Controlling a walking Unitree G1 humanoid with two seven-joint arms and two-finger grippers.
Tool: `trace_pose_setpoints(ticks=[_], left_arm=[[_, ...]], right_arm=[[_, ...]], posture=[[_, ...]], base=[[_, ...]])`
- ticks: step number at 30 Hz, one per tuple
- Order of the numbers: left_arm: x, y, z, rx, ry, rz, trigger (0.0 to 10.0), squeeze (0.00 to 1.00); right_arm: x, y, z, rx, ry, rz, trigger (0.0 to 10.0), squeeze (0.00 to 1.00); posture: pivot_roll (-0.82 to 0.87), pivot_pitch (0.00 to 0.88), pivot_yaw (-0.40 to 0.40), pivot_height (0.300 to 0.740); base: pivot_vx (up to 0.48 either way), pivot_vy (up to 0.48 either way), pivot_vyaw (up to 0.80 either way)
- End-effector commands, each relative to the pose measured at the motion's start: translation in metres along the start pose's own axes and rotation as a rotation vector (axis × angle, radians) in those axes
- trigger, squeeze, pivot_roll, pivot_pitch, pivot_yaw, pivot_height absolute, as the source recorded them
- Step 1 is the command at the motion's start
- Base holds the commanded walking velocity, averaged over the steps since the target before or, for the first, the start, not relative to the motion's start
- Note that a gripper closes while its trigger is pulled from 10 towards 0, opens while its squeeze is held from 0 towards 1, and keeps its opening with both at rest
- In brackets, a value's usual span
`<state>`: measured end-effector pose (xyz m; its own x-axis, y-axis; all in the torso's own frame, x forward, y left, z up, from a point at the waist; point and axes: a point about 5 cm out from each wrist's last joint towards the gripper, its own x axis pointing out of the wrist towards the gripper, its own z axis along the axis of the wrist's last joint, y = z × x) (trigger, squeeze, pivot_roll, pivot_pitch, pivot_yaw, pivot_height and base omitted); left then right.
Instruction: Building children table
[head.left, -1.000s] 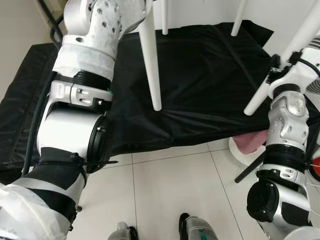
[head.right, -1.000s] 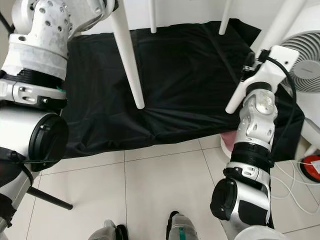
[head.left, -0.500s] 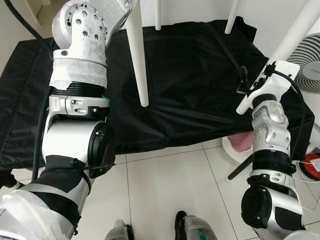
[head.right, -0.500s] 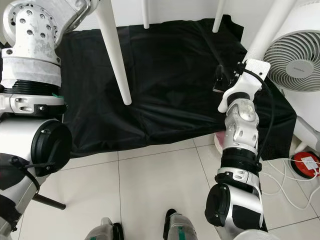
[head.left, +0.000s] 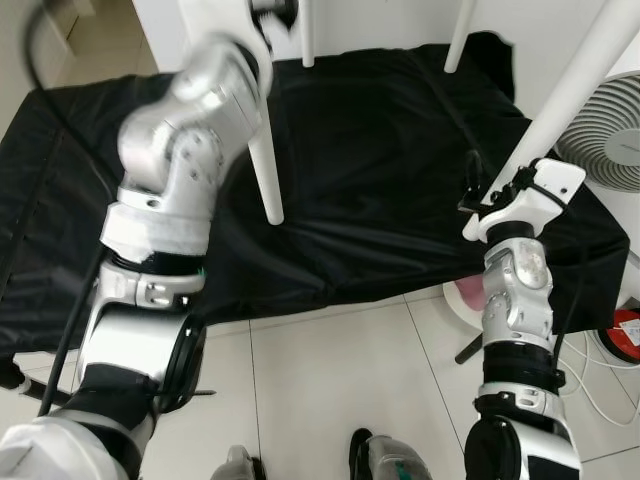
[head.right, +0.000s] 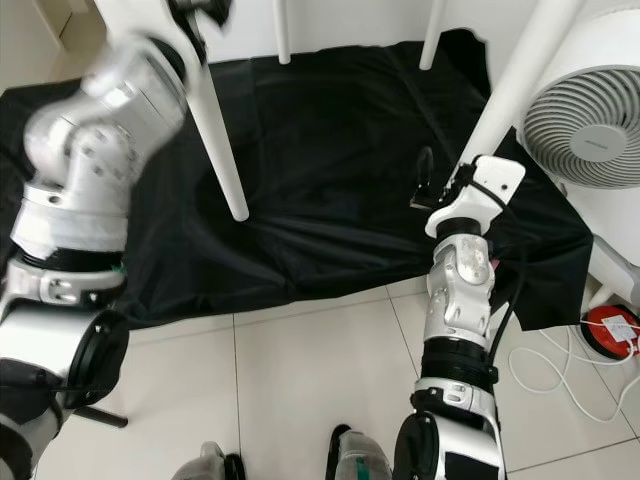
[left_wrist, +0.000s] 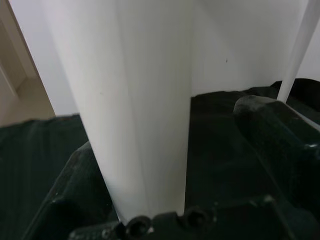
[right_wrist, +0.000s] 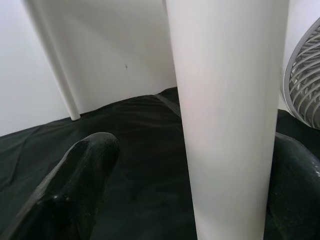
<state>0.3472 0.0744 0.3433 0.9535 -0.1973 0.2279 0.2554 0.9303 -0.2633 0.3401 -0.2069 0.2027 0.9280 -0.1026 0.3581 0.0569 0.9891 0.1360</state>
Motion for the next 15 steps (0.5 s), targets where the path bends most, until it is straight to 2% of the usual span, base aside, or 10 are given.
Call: trace_pose_setpoints(ticks=[1, 6, 10, 15], left_arm=[[-0.015, -0.025, -0.022, 0.059, 0.060, -0.450, 10.0, 0.00], [-0.025, -0.015, -0.031, 0.088, 0.063, -0.438, 10.0, 0.00], [-0.036, -0.005, -0.031, 0.116, 0.015, -0.395, 10.0, 0.00], [-0.045, 0.004, -0.030, 0.145, -0.026, -0.332, 10.0, 0.00]], right_arm=[[-0.011, 0.033, -0.029, 0.026, 0.116, 0.160, 10.0, 0.00], [-0.014, 0.028, -0.029, -0.001, 0.101, 0.150, 10.0, 0.00], [-0.014, 0.021, -0.027, 0.009, 0.074, 0.134, 10.0, 0.00], [-0.018, 0.023, -0.024, 0.029, 0.049, 0.160, 10.0, 0.00]], posture=[[-0.02, 0.236, 0.089, 0.740], [-0.02, 0.236, 0.089, 0.740], [-0.01, 0.234, 0.089, 0.740], [-0.01, 0.234, 0.091, 0.740]], base=[[0.000, 0.000, 0.00], [0.000, 0.000, 0.00], [0.000, 0.000, 0.00], [0.000, 0.000, 0.00]])
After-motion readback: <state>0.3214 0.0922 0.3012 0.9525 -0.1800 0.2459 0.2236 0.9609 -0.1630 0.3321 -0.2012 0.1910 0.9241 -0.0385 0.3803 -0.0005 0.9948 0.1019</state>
